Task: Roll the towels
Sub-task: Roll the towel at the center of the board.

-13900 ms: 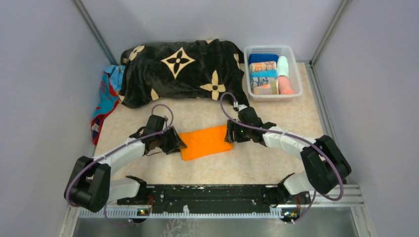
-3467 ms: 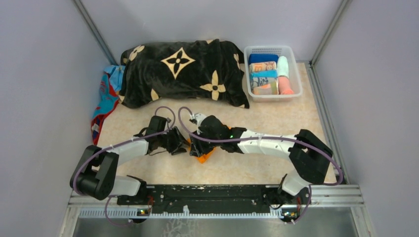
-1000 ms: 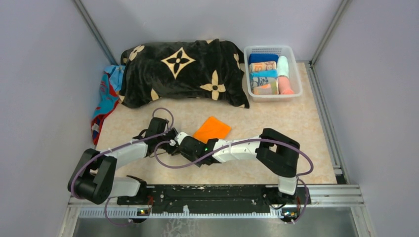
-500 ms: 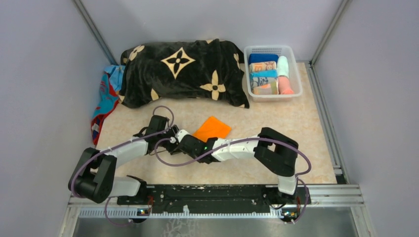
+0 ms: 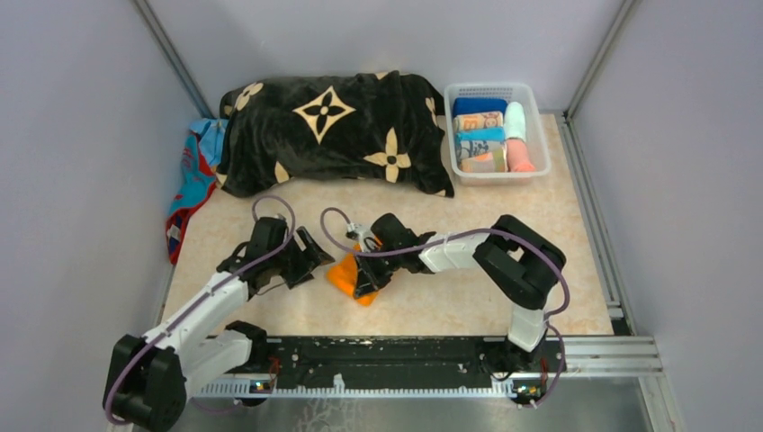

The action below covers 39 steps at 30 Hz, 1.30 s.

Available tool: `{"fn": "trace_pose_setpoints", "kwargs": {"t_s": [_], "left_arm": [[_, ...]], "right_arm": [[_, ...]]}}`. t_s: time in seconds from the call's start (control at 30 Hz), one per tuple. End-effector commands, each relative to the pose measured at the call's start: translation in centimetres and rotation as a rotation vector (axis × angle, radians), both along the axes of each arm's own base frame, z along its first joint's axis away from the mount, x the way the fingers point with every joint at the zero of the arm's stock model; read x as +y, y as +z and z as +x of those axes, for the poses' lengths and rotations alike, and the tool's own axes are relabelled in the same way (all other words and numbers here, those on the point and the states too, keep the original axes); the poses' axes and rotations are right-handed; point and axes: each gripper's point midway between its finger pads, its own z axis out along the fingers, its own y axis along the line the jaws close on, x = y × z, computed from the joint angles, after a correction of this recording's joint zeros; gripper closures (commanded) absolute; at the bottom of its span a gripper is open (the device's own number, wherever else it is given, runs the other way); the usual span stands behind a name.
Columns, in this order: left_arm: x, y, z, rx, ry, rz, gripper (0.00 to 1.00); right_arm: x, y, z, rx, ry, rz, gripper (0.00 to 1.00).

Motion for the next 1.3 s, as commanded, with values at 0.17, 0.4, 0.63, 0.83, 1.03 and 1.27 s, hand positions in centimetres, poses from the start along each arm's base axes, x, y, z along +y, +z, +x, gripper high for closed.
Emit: {"fn": "trace_pose_setpoints", "kwargs": {"t_s": [0.17,0.4,0.63,0.83,1.03,1.27], "left_arm": [[-1.4,-1.1,-2.9,0.051,-0.099,-0.097,0.18],[-3.5,-0.6,-2.7,0.039,-0.145,-0.216,0.20],[-4.1,-1.1,-1.9,0.029,-0.138,-0.224,0.27],[-4.5,-3.1,-1.2,0.091,-0.129,-0.172,0.44],[-3.9,-5.2,-1.4,0.156,-0.099,-0.116,0.46],[-3.2,-6.4,-1.9,0.188,-0.088,-0.072,0.46]], "right_arm": [[-1.2,1.0,0.8,0.381,-0.124,0.234,1.00],[-3.0,-1.4,1.7,0.485,-0.251,0.196,1.00],[-3.3,-2.6,2.5,0.496,-0.289,0.149,1.00],[-3.5,-1.9,3.2,0.432,-0.292,0.135,0.99],[-4.1,1.0,4.1,0.198,-0.268,0.094,0.74],[-5.8,4.8,5.7,-0.285,-0.288,-0.101,0.53]]}}
